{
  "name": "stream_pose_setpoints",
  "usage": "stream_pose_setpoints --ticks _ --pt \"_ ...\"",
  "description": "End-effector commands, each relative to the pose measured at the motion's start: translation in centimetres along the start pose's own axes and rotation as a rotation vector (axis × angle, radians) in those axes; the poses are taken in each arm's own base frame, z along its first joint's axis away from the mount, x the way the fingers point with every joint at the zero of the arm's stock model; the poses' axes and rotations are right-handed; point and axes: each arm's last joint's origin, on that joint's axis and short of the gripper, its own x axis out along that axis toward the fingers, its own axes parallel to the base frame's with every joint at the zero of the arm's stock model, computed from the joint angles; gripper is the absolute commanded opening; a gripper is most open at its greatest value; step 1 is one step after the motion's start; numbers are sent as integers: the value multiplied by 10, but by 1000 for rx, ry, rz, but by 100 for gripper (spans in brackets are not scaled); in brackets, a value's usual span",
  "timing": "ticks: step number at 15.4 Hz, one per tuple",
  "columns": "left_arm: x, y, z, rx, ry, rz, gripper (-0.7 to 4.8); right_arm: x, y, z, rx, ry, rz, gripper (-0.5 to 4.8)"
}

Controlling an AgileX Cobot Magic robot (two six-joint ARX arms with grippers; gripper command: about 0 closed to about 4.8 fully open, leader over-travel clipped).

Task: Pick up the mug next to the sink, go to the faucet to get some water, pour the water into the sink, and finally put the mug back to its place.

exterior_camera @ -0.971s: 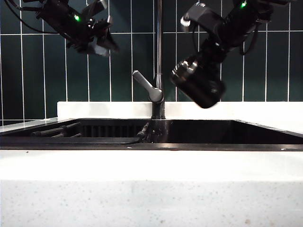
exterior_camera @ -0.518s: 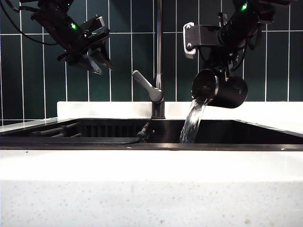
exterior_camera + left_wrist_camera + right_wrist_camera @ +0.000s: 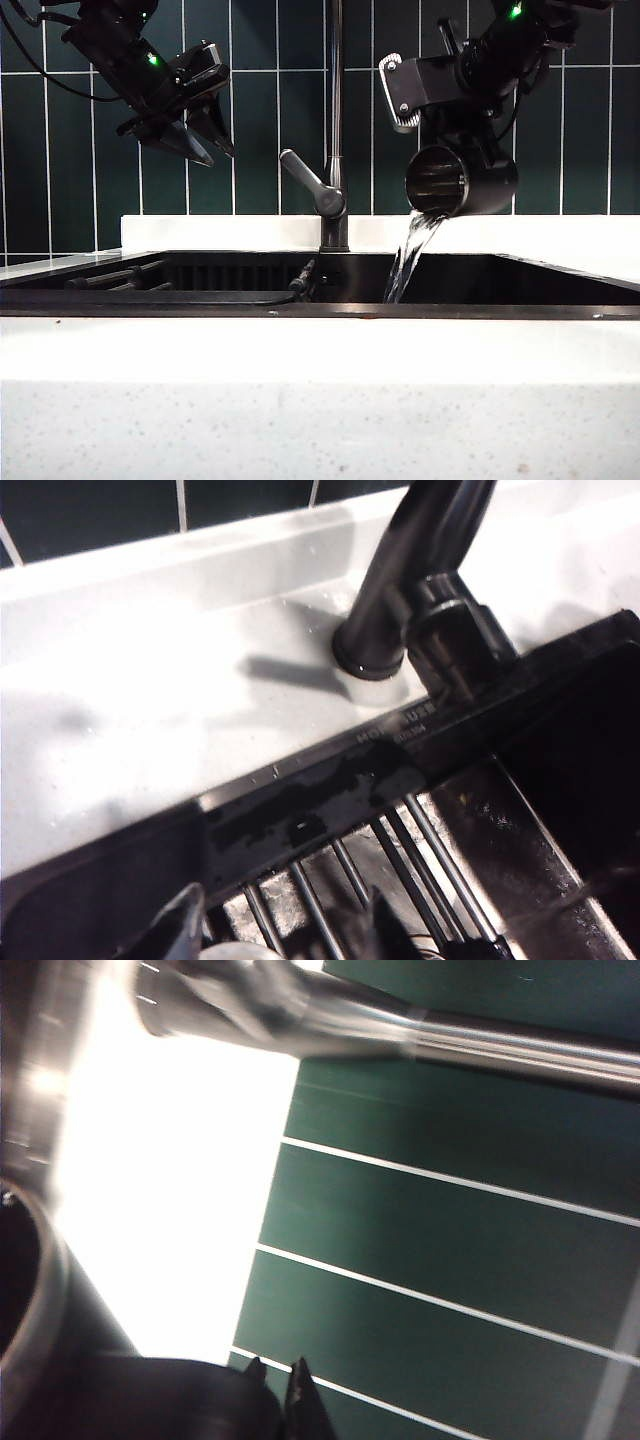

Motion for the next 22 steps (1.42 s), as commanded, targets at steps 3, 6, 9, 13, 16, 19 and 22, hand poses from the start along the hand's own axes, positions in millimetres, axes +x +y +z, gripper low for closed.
stream_pose_setpoints --ticks 3,6,9,13,16,19,22 --pt "-24 -17 11 23 -30 -20 150 -10 -22 -2 -61 -8 -141 39" --pt "-44 -25 18 21 -52 -19 150 -7 -16 0 -70 -60 -98 41" --pt "-69 -35 16 28 -60 -13 143 -9 -12 0 -69 -38 -41 41" --pt "-104 -47 -7 61 -127 85 119 -9 -12 0 -71 -48 -34 40" --pt "-120 -54 -25 48 -89 87 119 -9 -12 0 149 -40 -31 40" --pt "-132 -59 -37 37 -62 128 119 -9 -6 -4 415 34 19 31" --pt "-145 -64 -56 31 -51 169 117 -12 -7 -29 770 148 -44 31"
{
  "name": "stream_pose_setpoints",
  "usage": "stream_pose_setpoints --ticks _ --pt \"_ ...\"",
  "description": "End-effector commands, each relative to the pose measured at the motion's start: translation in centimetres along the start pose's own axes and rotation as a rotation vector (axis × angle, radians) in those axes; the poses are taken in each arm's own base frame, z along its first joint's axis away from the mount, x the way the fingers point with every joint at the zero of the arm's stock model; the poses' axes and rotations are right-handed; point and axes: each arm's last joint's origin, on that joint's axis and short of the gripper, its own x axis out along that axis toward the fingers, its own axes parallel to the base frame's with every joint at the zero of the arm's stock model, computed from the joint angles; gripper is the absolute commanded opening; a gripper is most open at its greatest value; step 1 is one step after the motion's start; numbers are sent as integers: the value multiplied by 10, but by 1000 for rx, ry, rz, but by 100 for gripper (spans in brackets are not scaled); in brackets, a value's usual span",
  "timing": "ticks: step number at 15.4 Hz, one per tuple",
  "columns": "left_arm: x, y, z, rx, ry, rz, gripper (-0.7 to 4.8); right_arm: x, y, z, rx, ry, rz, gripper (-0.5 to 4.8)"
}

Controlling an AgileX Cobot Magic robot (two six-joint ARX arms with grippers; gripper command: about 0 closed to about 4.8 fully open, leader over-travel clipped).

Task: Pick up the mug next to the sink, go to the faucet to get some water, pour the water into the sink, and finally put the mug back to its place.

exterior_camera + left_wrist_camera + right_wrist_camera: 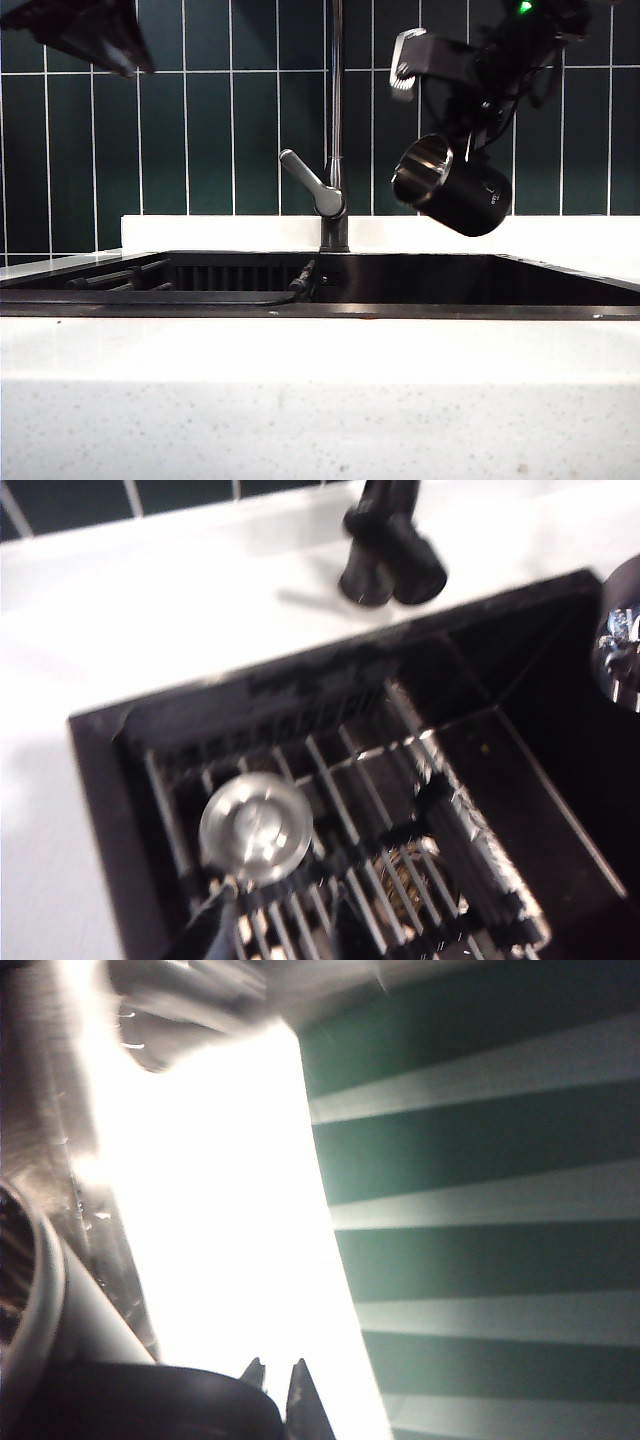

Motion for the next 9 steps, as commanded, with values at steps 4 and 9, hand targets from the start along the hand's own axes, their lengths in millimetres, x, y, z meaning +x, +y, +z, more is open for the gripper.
stream_pose_setpoints --ticks 4,9 --pt "-33 -9 -45 11 -57 112 111 -32 -56 -58 678 77 -243 21" --pt "-50 -14 -84 -13 -256 173 111 -67 -62 -115 1066 -8 -422 8"
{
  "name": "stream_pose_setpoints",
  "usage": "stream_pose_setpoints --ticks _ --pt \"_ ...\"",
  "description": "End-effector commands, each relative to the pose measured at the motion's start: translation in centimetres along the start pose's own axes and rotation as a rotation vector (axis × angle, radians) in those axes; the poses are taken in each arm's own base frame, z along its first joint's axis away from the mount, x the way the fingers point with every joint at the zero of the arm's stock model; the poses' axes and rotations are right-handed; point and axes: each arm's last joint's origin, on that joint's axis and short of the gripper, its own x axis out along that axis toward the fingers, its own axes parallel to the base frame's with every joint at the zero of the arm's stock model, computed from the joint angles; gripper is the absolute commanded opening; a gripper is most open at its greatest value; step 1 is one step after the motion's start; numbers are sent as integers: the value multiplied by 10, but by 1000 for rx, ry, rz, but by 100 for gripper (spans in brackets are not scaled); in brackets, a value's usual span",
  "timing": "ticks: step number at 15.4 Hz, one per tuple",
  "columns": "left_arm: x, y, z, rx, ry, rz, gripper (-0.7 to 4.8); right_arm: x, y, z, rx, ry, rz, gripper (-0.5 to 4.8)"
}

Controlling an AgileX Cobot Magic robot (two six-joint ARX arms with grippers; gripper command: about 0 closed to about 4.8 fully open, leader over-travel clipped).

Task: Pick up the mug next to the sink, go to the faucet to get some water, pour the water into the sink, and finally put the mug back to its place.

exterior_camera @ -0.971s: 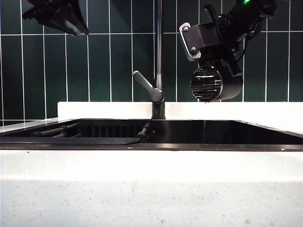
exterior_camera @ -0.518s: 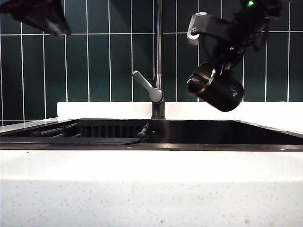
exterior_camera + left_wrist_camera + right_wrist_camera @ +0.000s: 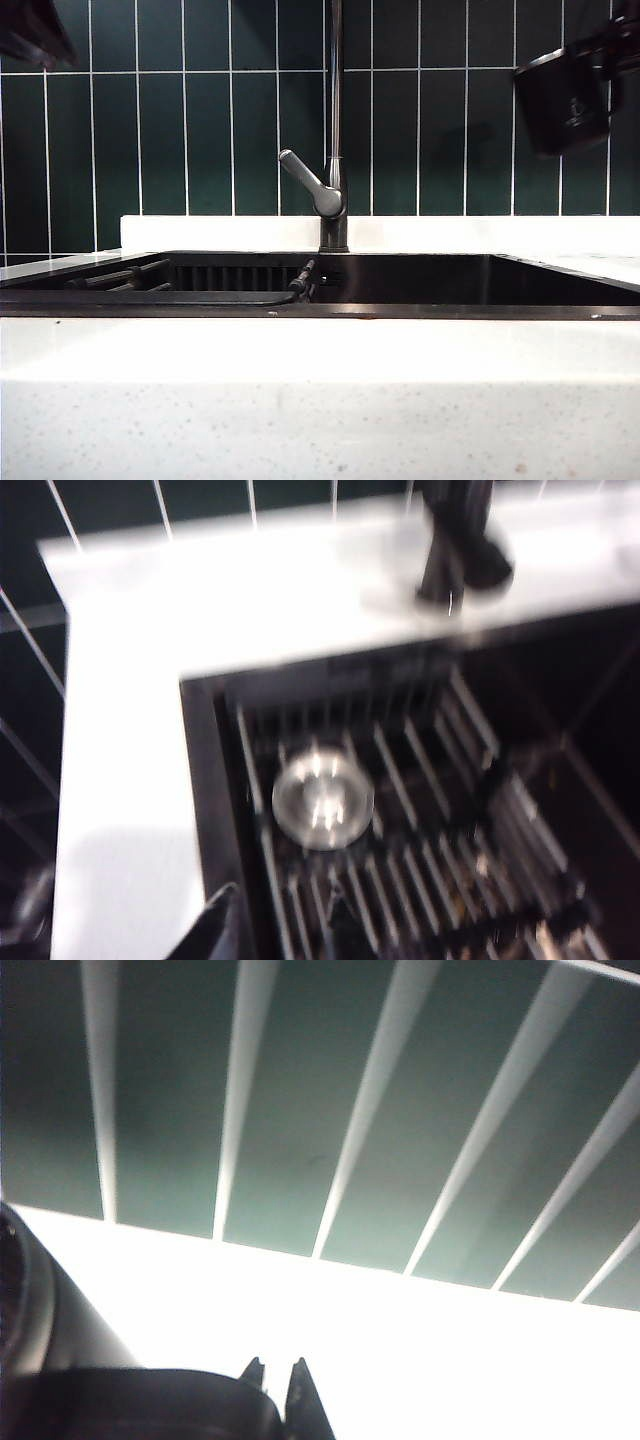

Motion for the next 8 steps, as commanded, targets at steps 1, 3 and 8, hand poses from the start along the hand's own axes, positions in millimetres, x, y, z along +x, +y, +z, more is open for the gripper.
stream_pose_setpoints --ticks 1,3,8 --pt "-3 0 -8 -3 -57 24 111 -14 5 -24 45 -116 -8 8" --pt "-1 0 -11 26 -88 29 111 -22 13 -57 48 -178 -29 8" --pt "-2 0 -21 38 -148 29 111 -27 21 -101 78 -120 -45 8"
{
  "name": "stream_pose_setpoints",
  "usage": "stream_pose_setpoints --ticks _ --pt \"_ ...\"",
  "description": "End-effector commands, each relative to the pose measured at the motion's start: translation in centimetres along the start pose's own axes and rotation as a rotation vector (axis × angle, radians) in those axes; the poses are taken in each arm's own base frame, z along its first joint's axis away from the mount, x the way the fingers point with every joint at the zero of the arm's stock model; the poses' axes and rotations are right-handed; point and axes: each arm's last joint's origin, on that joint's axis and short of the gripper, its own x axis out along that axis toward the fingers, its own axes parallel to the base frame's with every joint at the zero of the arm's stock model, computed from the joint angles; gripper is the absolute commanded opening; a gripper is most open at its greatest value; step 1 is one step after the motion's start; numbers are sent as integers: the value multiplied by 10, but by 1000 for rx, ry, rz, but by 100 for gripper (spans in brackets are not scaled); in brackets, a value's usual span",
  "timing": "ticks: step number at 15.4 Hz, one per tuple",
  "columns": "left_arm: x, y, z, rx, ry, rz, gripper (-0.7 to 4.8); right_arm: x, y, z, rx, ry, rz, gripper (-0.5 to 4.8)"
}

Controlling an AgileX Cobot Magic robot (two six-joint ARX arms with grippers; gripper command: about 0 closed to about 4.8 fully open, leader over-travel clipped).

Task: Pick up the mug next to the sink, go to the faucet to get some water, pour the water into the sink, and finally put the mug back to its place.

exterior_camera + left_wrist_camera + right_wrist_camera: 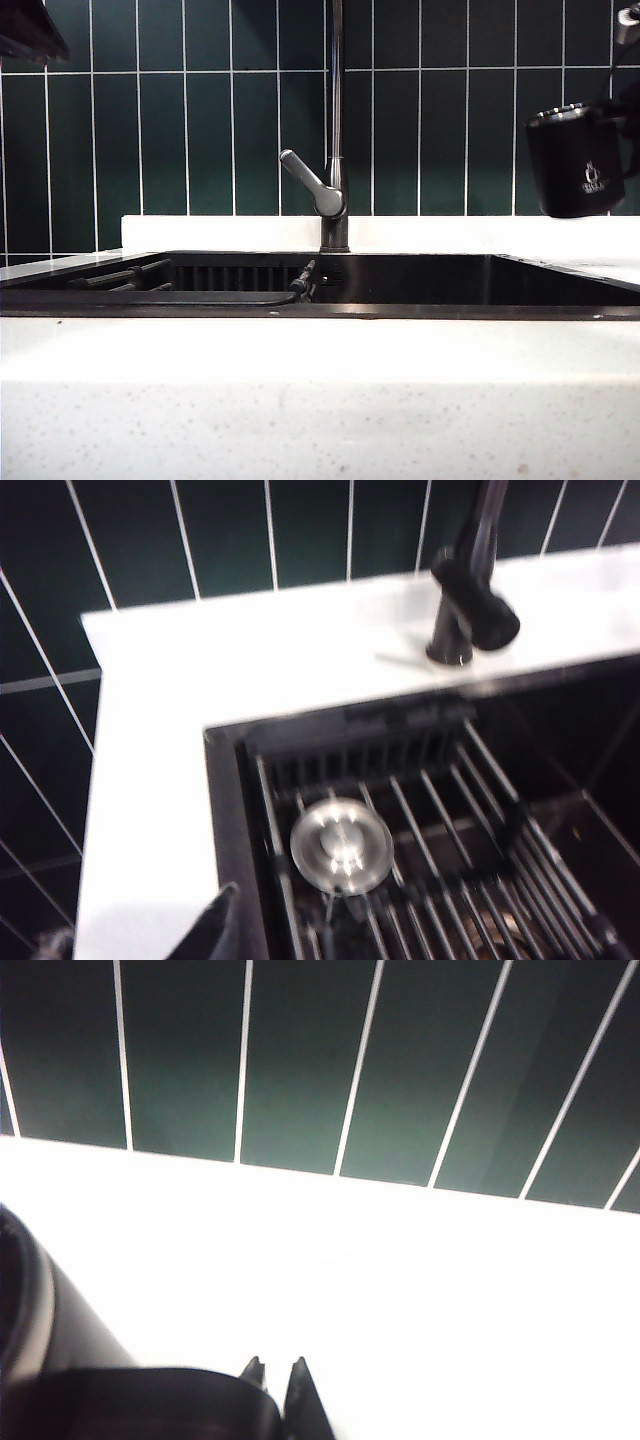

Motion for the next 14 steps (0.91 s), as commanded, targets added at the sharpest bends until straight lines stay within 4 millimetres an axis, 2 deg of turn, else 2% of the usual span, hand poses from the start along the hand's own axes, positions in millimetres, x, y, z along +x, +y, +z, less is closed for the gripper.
stream_pose_setpoints --ticks 1,5,7,14 --pt "1 -1 -8 3 -2 -3 111 2 0 -7 75 -19 -14 8" --pt "2 -1 -13 -6 12 -5 111 5 -1 -12 126 -15 -61 8" --pt "2 -1 -13 -29 12 -7 111 5 -3 -17 194 44 -140 8" --pt "2 -1 -14 -37 20 -8 111 4 0 -26 239 137 -128 16"
